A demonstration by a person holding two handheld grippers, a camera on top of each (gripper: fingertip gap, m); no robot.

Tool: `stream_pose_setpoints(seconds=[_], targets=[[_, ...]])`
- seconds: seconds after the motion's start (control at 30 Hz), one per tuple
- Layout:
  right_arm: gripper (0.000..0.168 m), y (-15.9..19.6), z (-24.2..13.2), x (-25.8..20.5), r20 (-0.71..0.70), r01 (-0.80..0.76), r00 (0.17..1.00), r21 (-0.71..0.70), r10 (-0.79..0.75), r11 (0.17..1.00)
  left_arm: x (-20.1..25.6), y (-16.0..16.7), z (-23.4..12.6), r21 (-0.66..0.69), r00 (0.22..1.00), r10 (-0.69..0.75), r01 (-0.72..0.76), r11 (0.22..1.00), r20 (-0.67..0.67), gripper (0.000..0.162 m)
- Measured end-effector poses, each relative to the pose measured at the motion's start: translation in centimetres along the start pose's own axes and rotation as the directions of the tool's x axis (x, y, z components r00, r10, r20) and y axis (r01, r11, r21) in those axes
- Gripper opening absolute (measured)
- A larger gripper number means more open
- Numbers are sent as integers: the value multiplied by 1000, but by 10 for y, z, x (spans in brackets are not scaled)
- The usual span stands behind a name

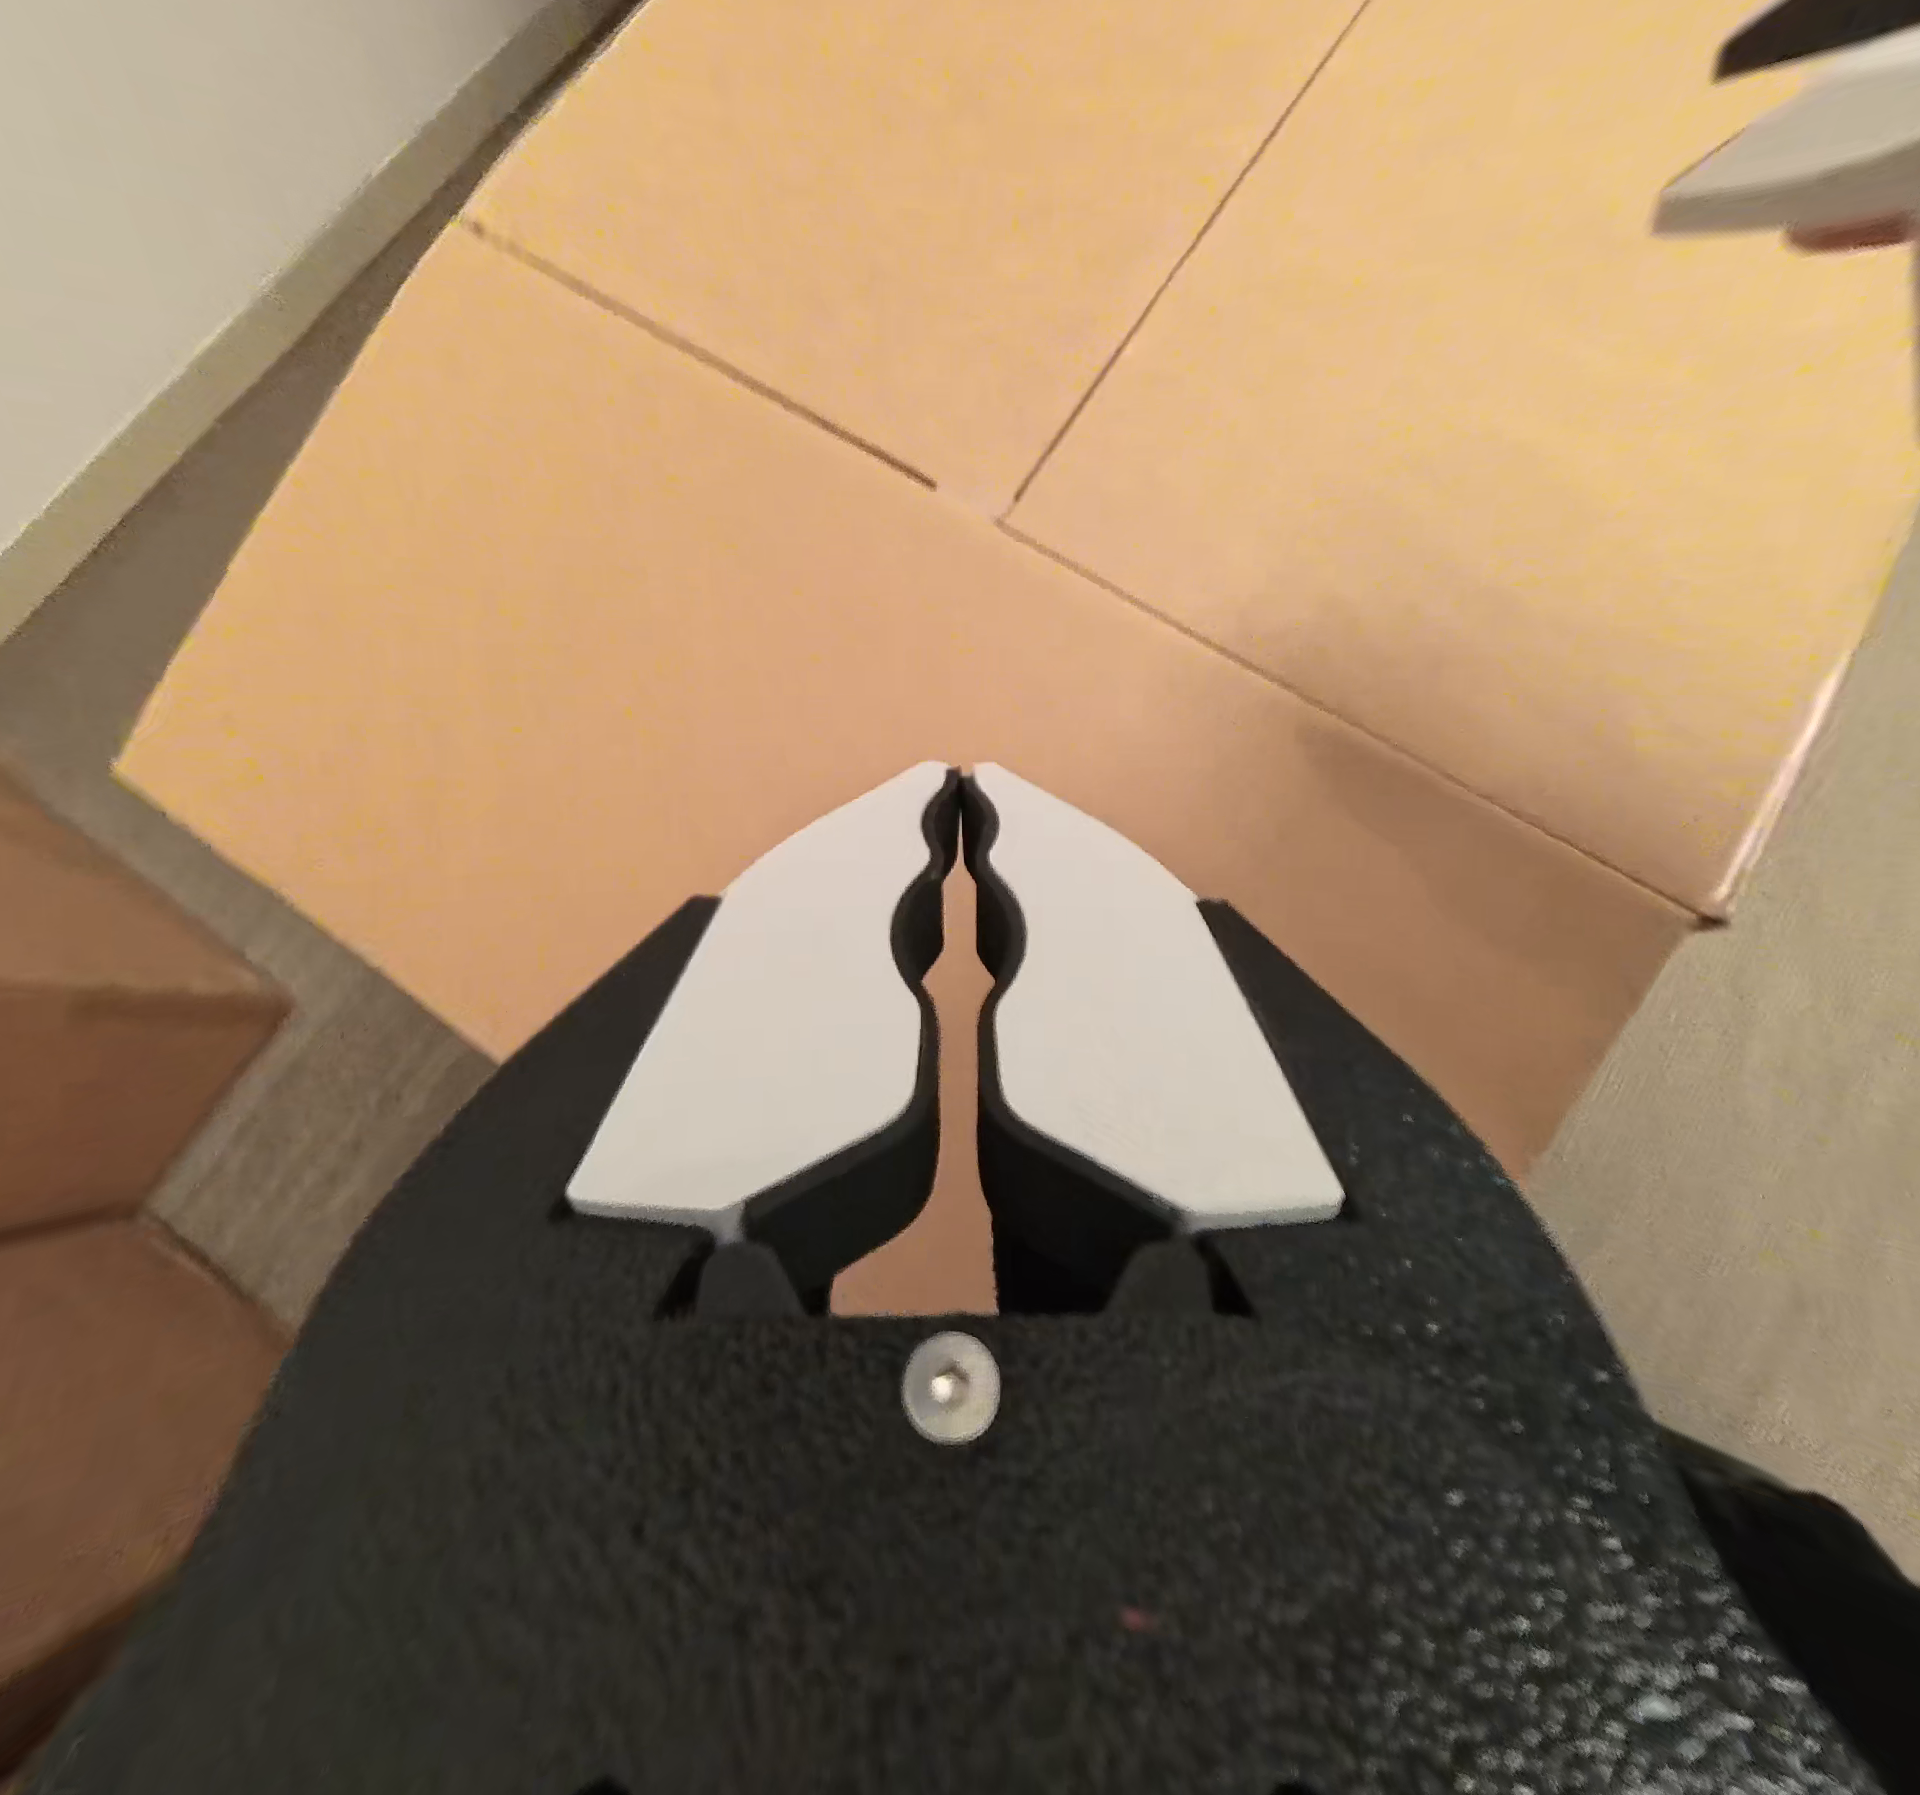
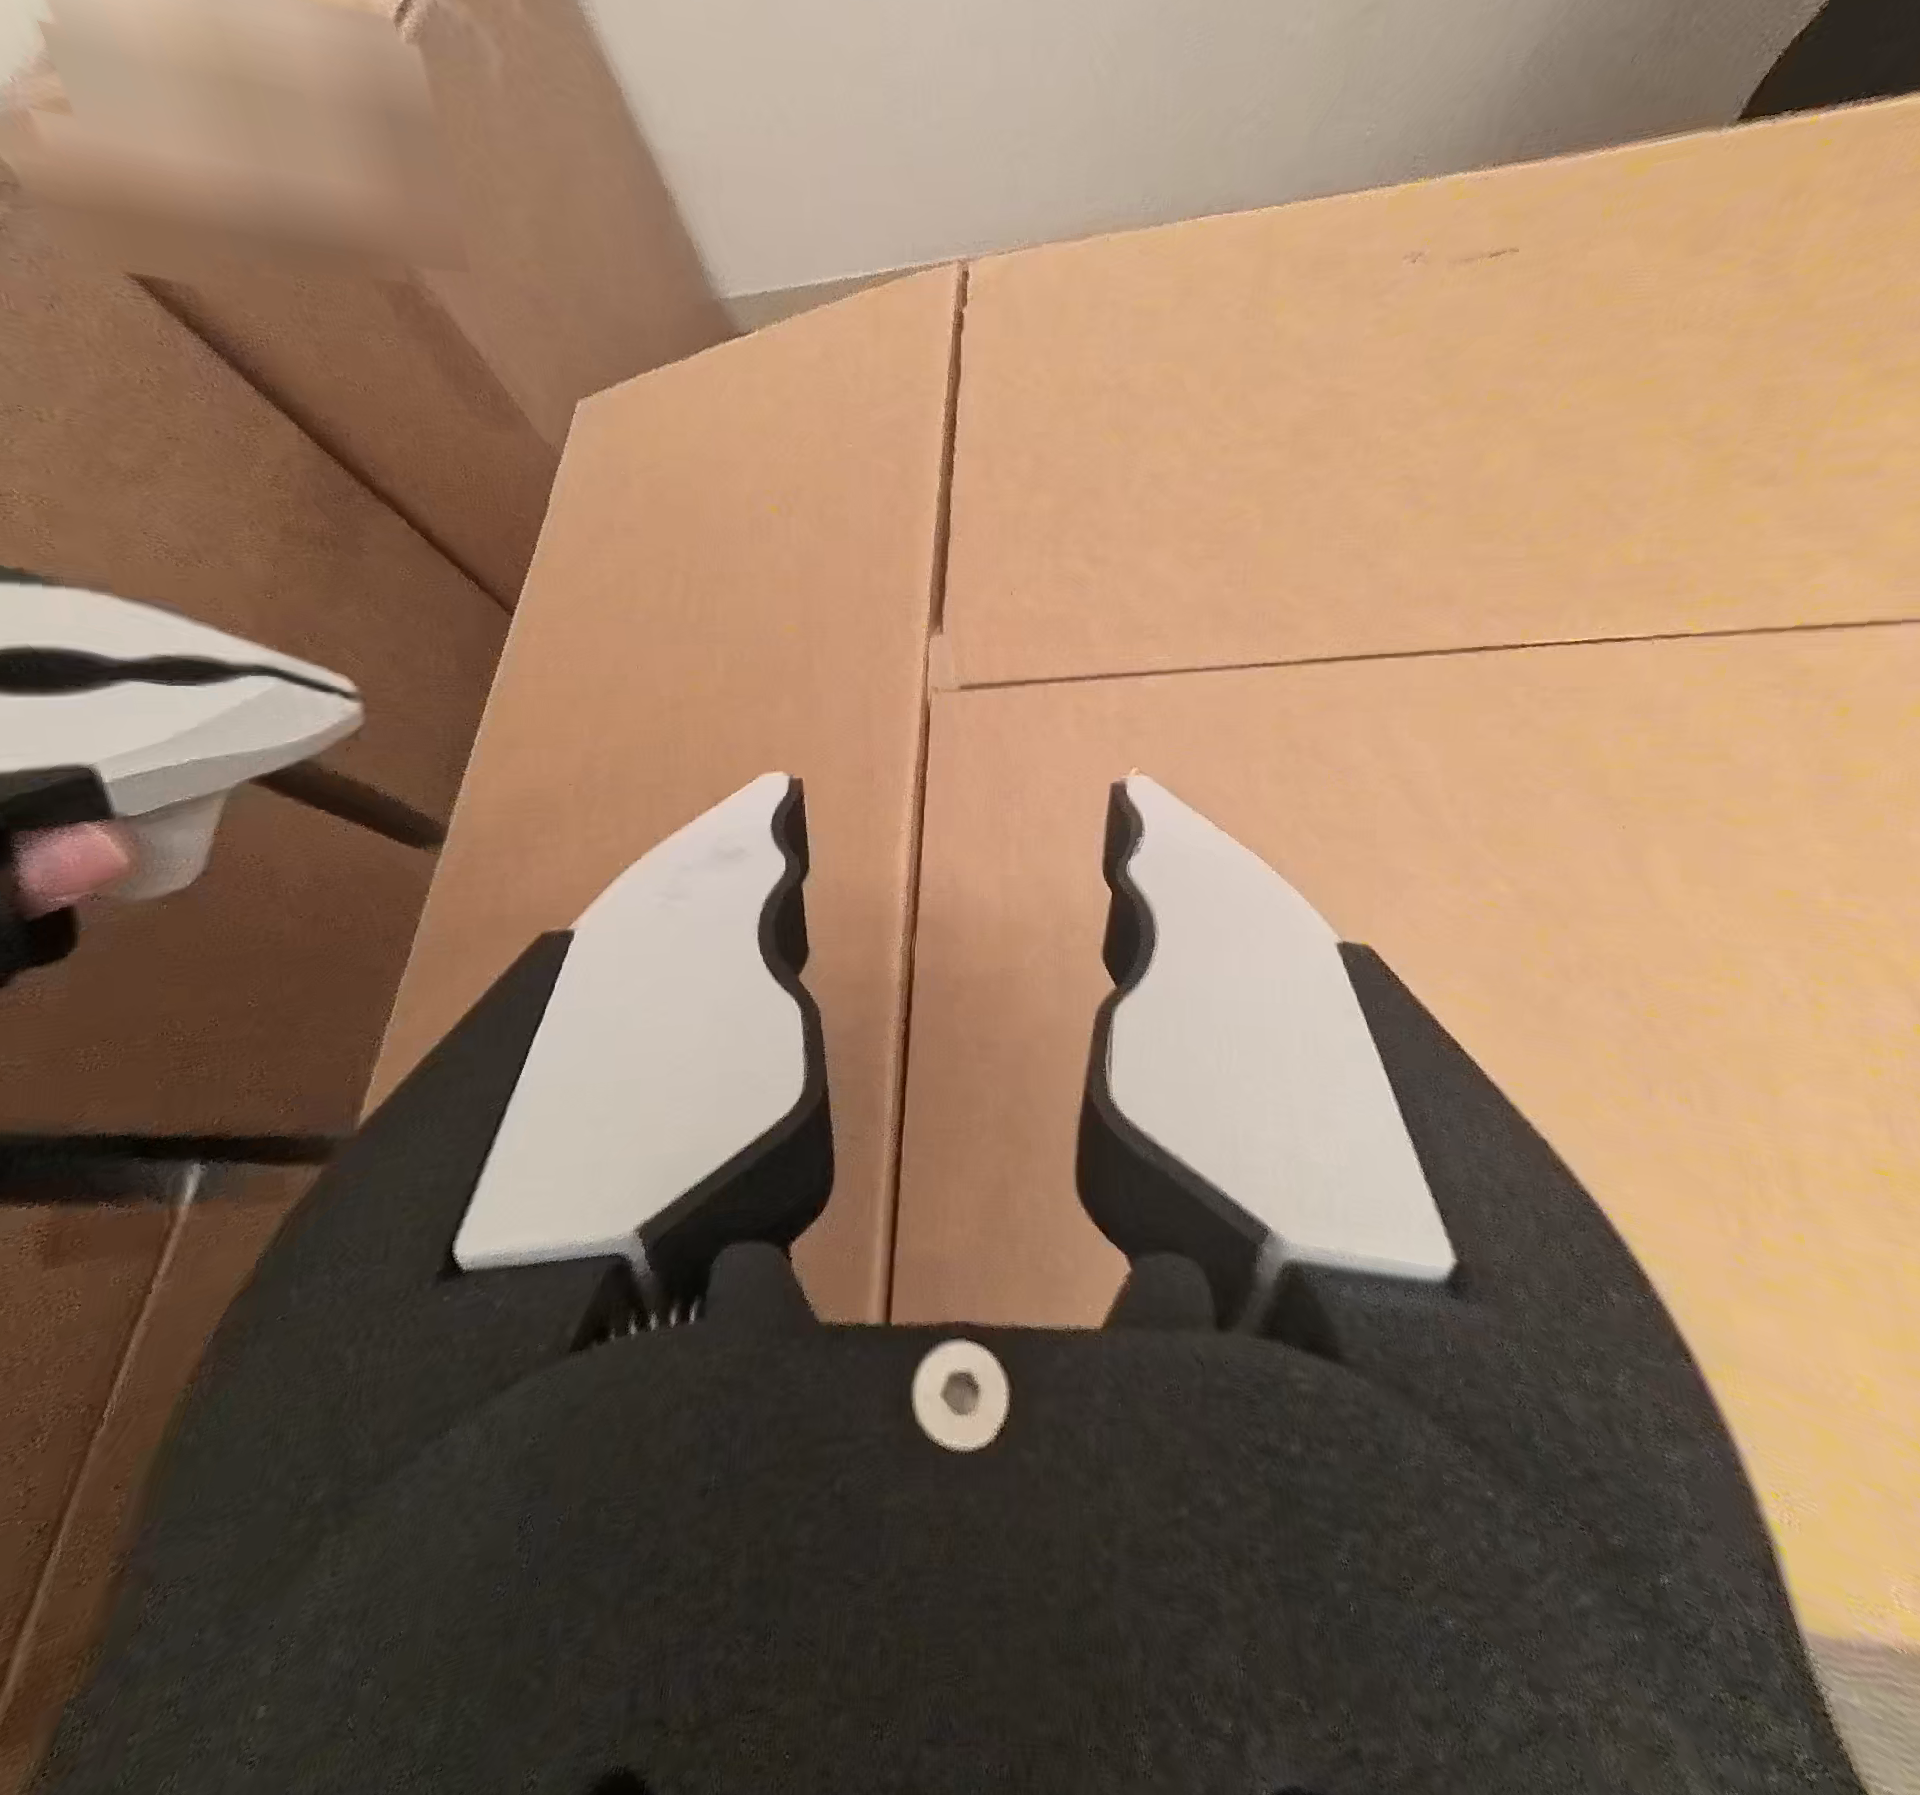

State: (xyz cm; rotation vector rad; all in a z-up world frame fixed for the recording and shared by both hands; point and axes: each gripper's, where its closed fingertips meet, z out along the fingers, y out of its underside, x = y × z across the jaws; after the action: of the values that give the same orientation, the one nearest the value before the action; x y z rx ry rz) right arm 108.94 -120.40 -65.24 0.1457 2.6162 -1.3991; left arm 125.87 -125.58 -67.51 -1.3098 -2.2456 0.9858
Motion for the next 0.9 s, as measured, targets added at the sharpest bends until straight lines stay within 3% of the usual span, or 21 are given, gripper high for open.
stream_pose_setpoints(seconds=[0.17, 0.23, 0.3, 0.67, 0.9], targets=[[38, 9, 42, 19, -91, -25, 996, -40, 21, 999, -19, -45, 53, 12, 981, 144, -144, 990, -132, 0], [14, 12, 59, 26, -127, -6, 992, -36, 2, 999, -26, -57, 74, 24, 965, 197, -195, 980, -174, 0], [0, 15, 74, 27, -120, 35, 992, -54, -42, 998, -28, -68, 91, 45, 945, 238, -234, 971, -223, 0], [0, 46, 125, 32, -162, -96, 985, -176, 67, 980, -16, -81, 161, 70, 763, 386, -413, 908, -518, 0], [0, 51, 147, 38, -252, -64, 968, -233, 4, 970, -24, -80, 179, 106, 661, 429, -470, 876, -616, 0]])
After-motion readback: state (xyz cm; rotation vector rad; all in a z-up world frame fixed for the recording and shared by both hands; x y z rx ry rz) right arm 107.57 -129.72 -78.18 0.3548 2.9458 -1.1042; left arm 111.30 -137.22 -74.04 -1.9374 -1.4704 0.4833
